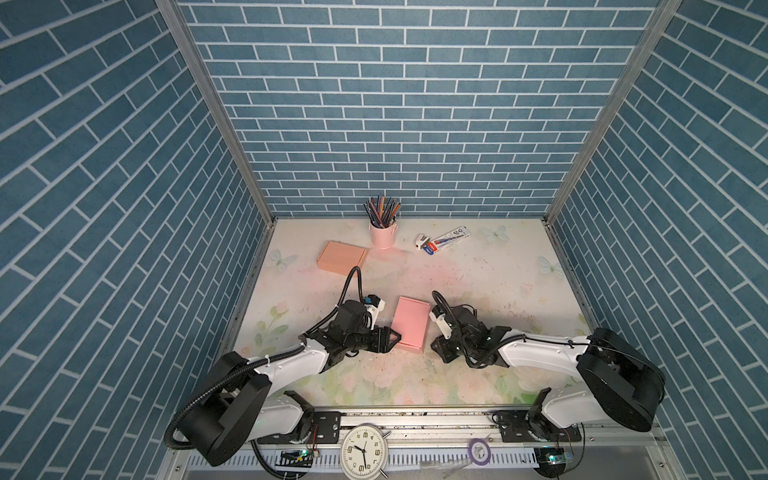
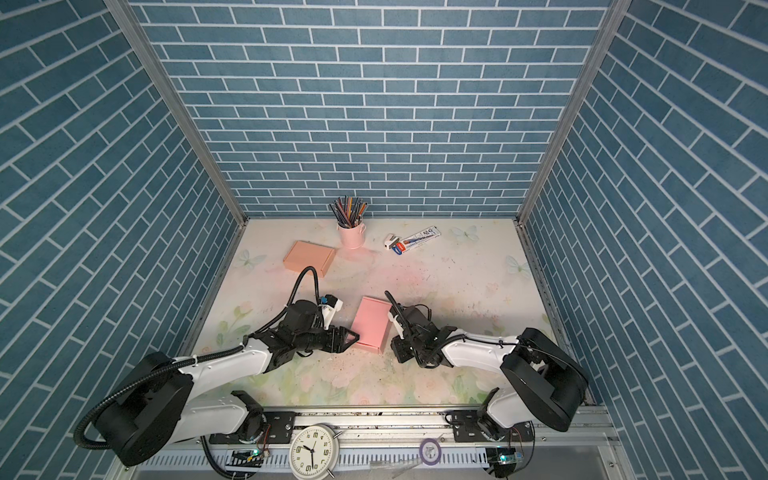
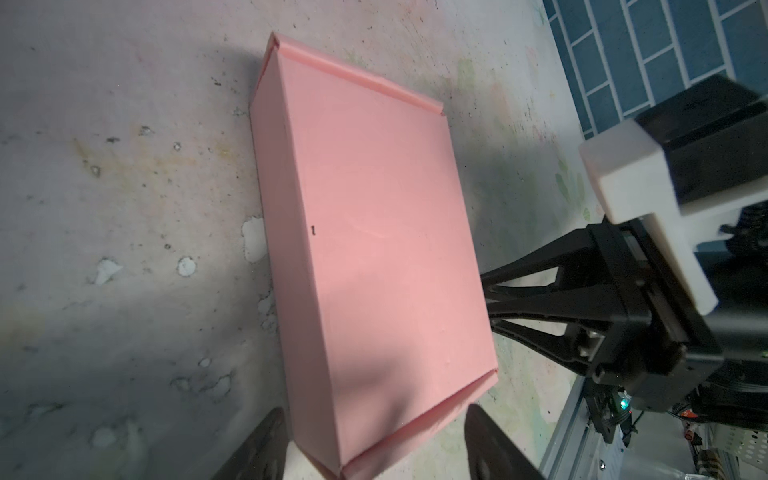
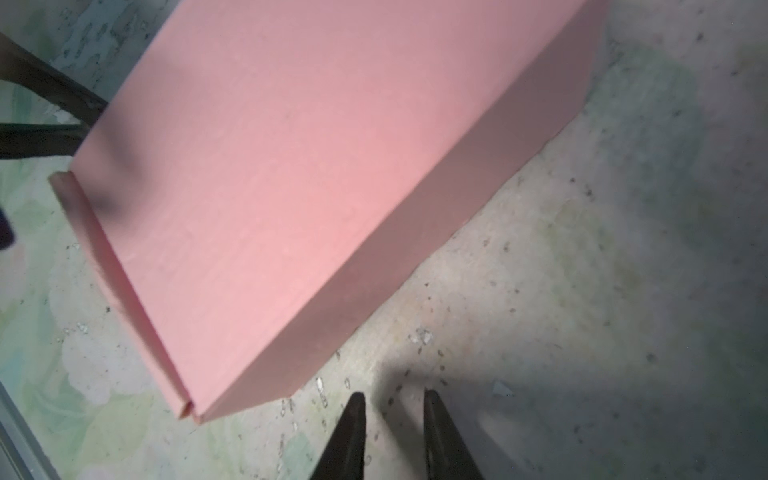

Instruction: Fold the paper box

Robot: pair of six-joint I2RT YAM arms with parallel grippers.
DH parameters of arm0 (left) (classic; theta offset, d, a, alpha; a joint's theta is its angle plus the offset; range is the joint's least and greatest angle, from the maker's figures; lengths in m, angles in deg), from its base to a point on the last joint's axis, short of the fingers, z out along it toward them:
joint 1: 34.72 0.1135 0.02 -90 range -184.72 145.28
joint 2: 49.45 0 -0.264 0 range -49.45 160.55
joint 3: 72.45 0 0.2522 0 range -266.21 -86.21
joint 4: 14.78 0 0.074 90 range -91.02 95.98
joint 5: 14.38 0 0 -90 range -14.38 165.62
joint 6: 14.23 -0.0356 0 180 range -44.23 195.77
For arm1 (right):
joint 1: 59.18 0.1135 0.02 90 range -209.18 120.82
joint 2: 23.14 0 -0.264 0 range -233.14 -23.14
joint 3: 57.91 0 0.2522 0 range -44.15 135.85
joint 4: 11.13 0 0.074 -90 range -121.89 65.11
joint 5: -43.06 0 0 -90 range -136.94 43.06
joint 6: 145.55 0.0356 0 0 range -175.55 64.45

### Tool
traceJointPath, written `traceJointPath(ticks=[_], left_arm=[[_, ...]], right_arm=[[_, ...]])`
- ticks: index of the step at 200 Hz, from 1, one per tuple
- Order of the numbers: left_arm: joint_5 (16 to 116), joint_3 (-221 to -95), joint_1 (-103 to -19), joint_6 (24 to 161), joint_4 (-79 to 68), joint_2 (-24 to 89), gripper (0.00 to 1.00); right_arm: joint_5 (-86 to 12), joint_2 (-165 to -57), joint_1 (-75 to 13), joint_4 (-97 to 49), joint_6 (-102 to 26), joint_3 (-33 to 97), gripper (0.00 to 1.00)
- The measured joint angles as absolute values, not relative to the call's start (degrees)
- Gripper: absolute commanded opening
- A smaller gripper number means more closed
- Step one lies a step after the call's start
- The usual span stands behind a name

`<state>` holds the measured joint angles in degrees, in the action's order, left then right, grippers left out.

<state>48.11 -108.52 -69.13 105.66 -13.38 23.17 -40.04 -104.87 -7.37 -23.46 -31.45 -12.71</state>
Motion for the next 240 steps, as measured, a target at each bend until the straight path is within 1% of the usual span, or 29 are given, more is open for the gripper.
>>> traceJointPath(ticks=[60,123,240], left_arm=[[47.37,-108.08,-70.31,105.99,-14.63,23.52,0.68],[47.3,-107.82,-71.84,106.67,-17.23,24.83,0.66],[52.11,-107.14,-75.4,109.62,-19.17,25.44,0.63]], right_arm=[[-39.32,-105.92,-6.93,-21.76,-30.4,-12.71,0.26],[-38.67,-106.99,-6.74,-19.7,-30.23,-12.71,0.26],[-39.08,-107.69,-5.8,-19.4,-29.35,-12.12,0.25]])
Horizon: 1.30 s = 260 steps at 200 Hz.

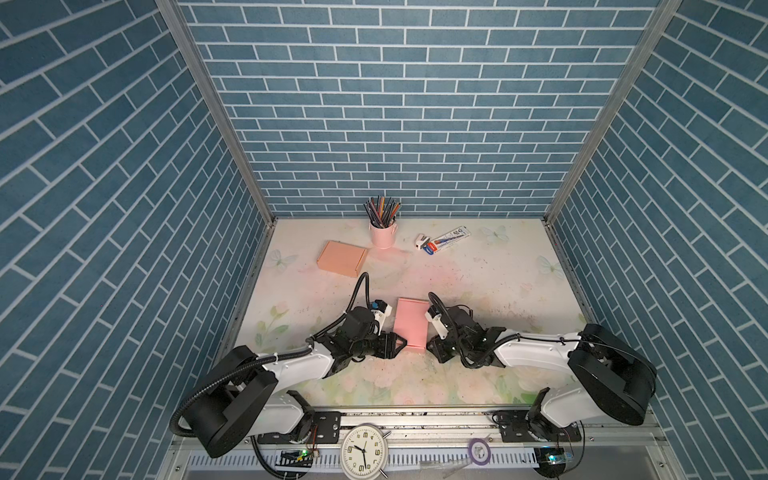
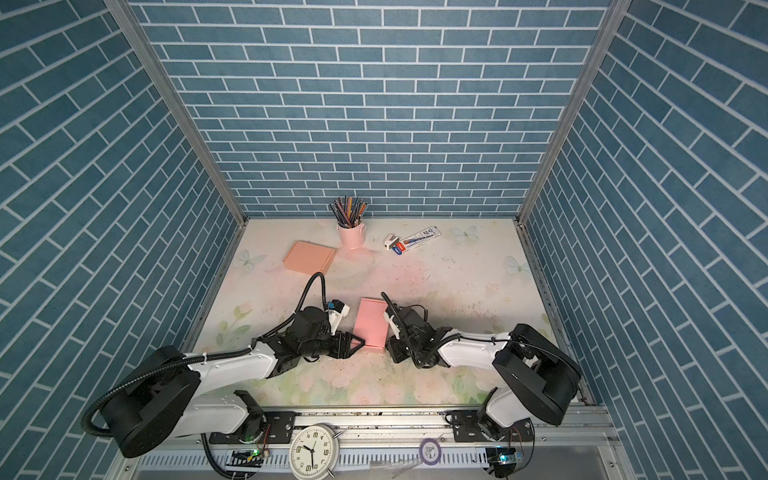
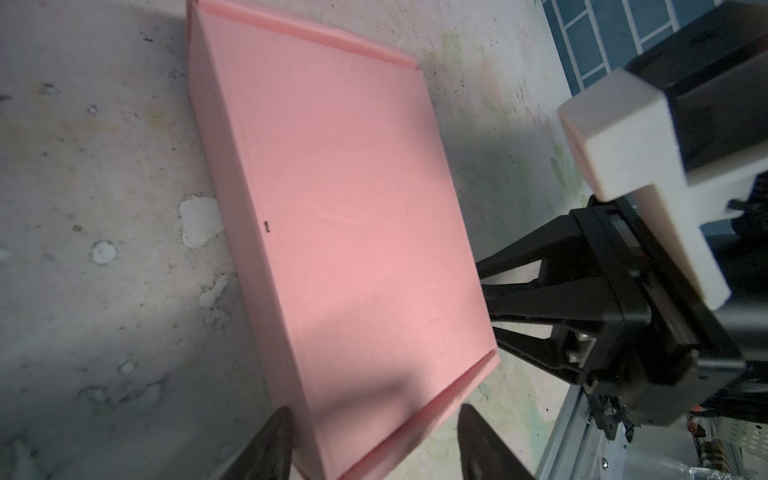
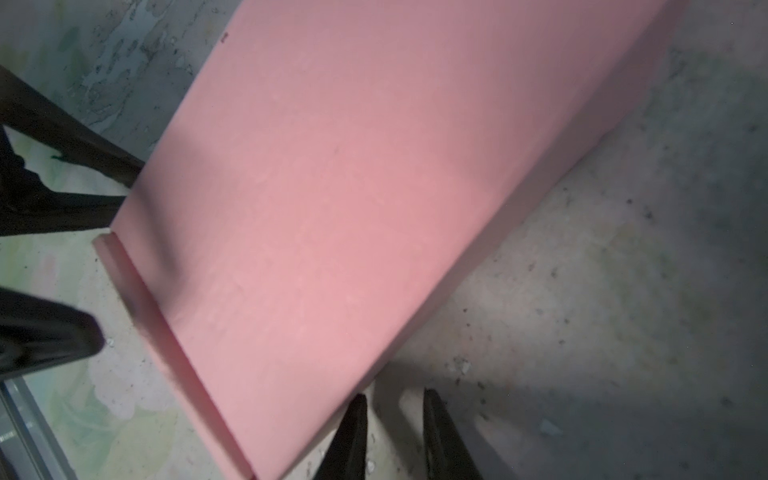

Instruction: Fold the paper box

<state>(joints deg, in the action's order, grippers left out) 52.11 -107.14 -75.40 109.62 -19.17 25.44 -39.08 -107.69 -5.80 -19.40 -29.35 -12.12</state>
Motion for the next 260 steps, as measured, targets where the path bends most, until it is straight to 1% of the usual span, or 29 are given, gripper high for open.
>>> traceJointPath(ticks=[35,68,102,138,181,226,260], left_arm=[[52.51,-105.09,-75.51,110.56,-21.75,25.14,0.63],[50.78,-103.12,-74.88,111.96,-24.18,25.7,0.63],[48.44,-102.62,-73.2,112.57,-24.29,23.43,0.71],[47.39,-102.57,-69.26,112.37,-23.39,20.11,0.74],[46.15,-103.29,-65.35,110.95,-21.36,20.44,0.74],[44.2,-107.95,-62.27,109.36,-21.49,25.2,0.74],[43.24,-110.88,-60.76,108.74,-22.39,29.62,0.74]], right_arm=[[-39.52,-107.82,-5.38,-19.18,-28.83,-12.1,0.25],[-39.32,-107.36,-5.95,-16.95,-28.79,-13.59,0.24],[-38.23,-104.8,-8.46,-15.48,-28.76,-16.54,0.24],[-37.86,-102.73,-12.16,-16.77,-28.79,-17.56,0.24],[-36.96,-102.12,-16.81,-17.21,-29.64,-17.28,0.18],[-35.41,-103.25,-21.75,-16.53,-31.34,-14.09,0.12],[-33.75,-107.23,-23.54,-14.28,-32.39,-10.98,0.04]])
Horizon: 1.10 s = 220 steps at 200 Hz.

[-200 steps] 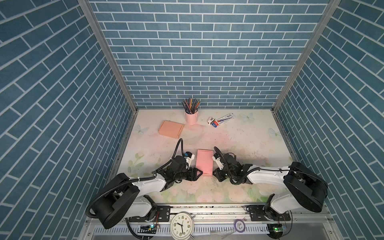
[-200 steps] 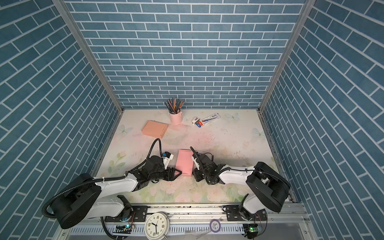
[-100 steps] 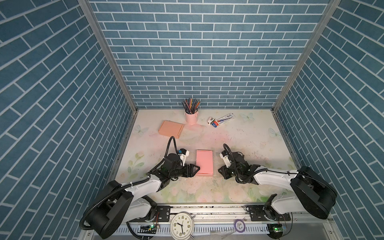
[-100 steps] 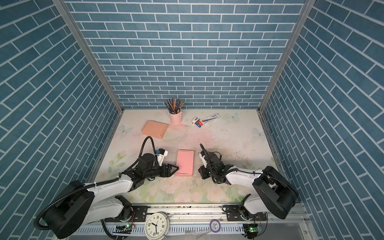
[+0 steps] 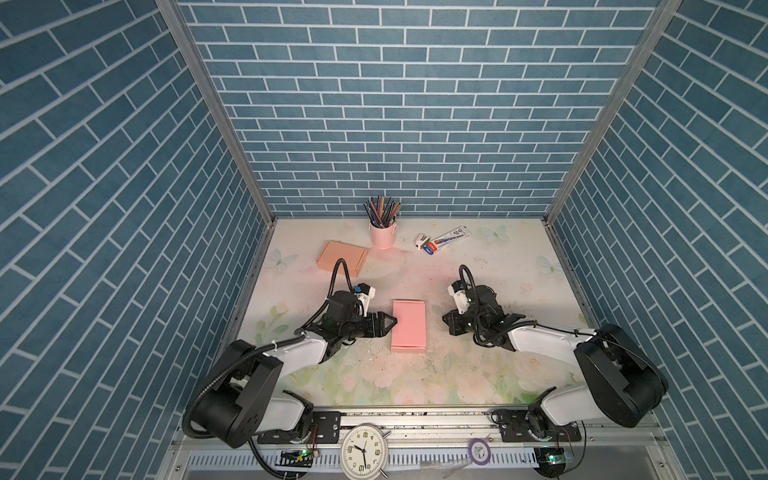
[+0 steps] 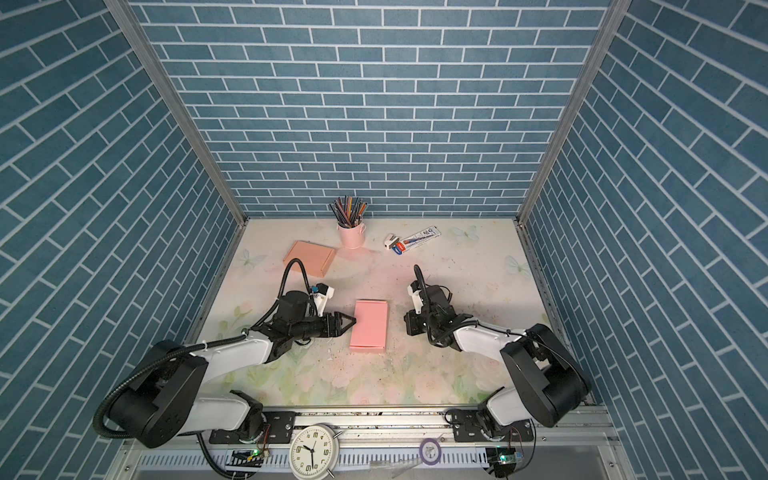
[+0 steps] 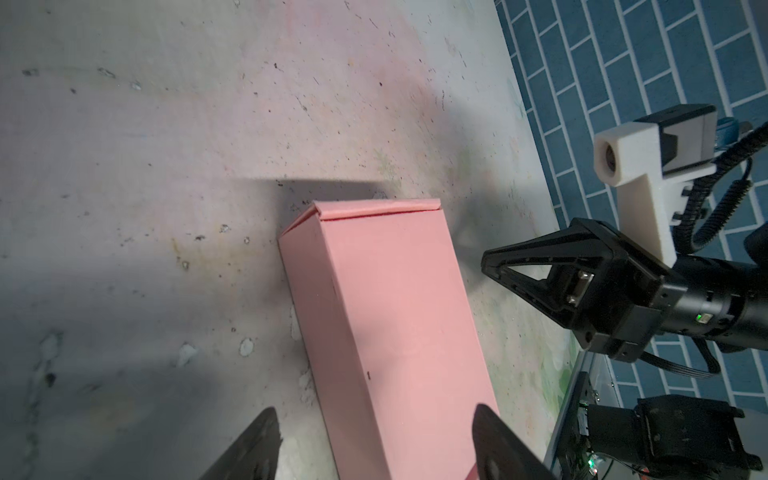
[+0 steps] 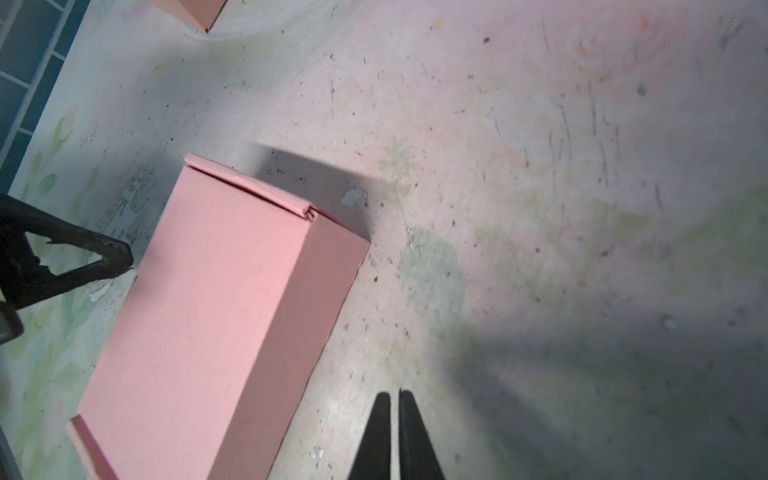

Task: Fold the paper box
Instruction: 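Open both grippers and draw them back from the box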

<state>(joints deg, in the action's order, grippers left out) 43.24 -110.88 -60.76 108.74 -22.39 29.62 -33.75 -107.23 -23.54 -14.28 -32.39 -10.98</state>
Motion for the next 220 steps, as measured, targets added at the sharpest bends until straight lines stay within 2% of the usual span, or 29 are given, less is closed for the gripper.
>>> traceJointPath(ticks=[64,104,220], left_arm=[[42.47,-115.77,-60.67,107.83,-25.18,36.85,0.74],[42.28,-116.65,-60.61,107.41,-26.52,40.68,0.69],[40.07,-118.35,-61.48,107.67,-30.87,44.63,0.63]], right_arm=[[-32.26,-113.79,-24.27,-10.65,-32.9,-7.92,0.0],[-31.85,-117.57,-24.44,-8.25,-32.87,-6.68,0.0],[-30.19,-123.34,-24.31,-5.54,-32.87,-1.85,0.0]])
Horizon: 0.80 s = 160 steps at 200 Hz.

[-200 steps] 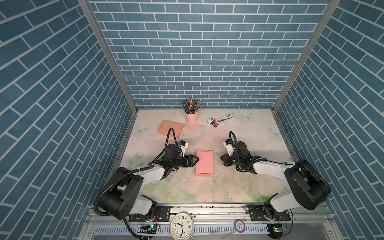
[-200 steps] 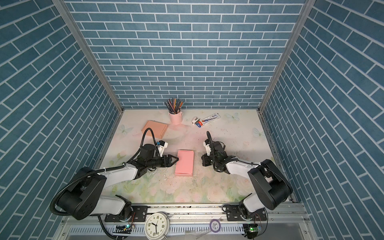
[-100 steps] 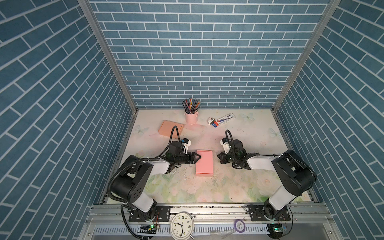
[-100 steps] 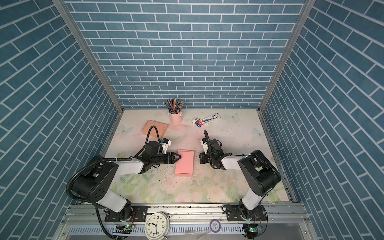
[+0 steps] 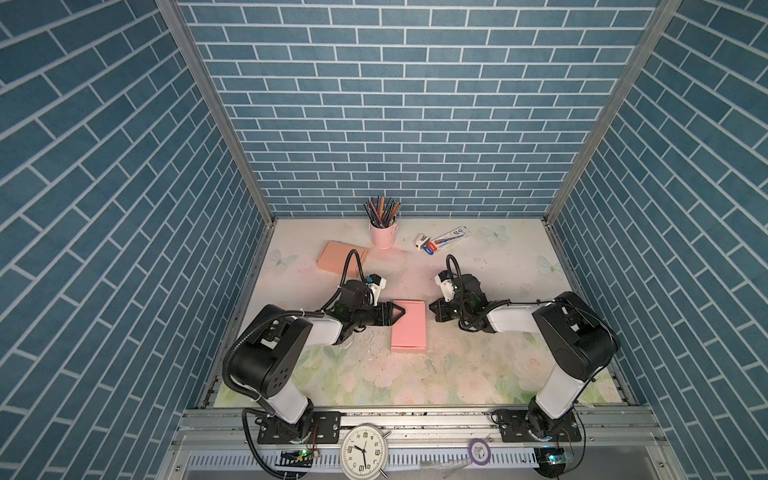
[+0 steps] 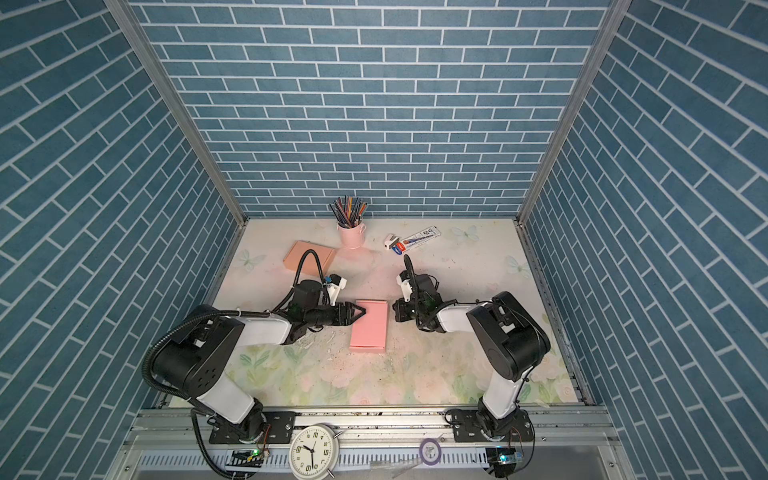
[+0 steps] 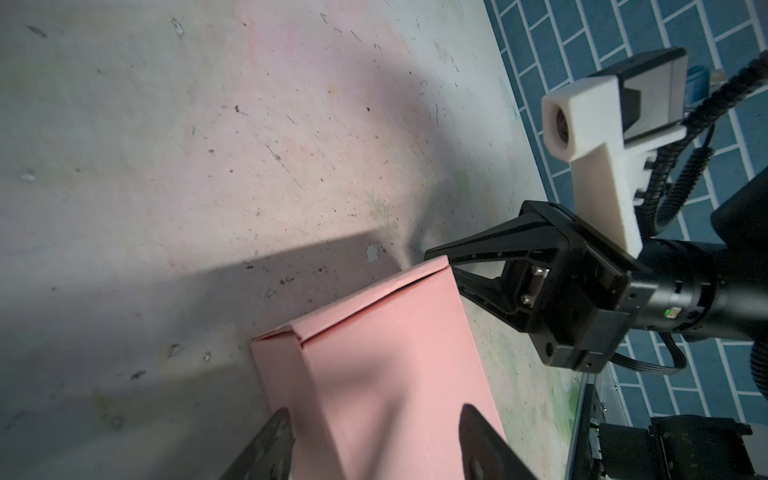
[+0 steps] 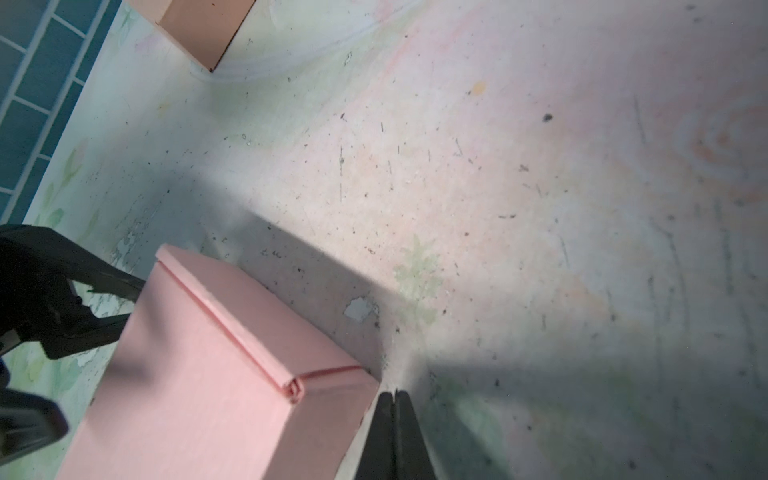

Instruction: Fold the paper box

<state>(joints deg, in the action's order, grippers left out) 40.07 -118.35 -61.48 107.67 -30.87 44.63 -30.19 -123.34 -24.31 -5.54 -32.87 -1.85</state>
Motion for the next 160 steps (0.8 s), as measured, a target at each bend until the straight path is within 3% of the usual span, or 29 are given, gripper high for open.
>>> traceJointPath(ticks=[118,160], left_arm=[[39.44,-120.49,-63.67,109.01,-33.25,46.99,0.61],[39.52,-120.47,-63.64,108.96,-33.07,46.97,0.61]], right_arm=[[-30.89,-124.17,-22.78,-6.13,-32.92,-0.51,0.0],[-32.98,-119.97,-23.79,-7.51,-33.11,-3.9,0.0]])
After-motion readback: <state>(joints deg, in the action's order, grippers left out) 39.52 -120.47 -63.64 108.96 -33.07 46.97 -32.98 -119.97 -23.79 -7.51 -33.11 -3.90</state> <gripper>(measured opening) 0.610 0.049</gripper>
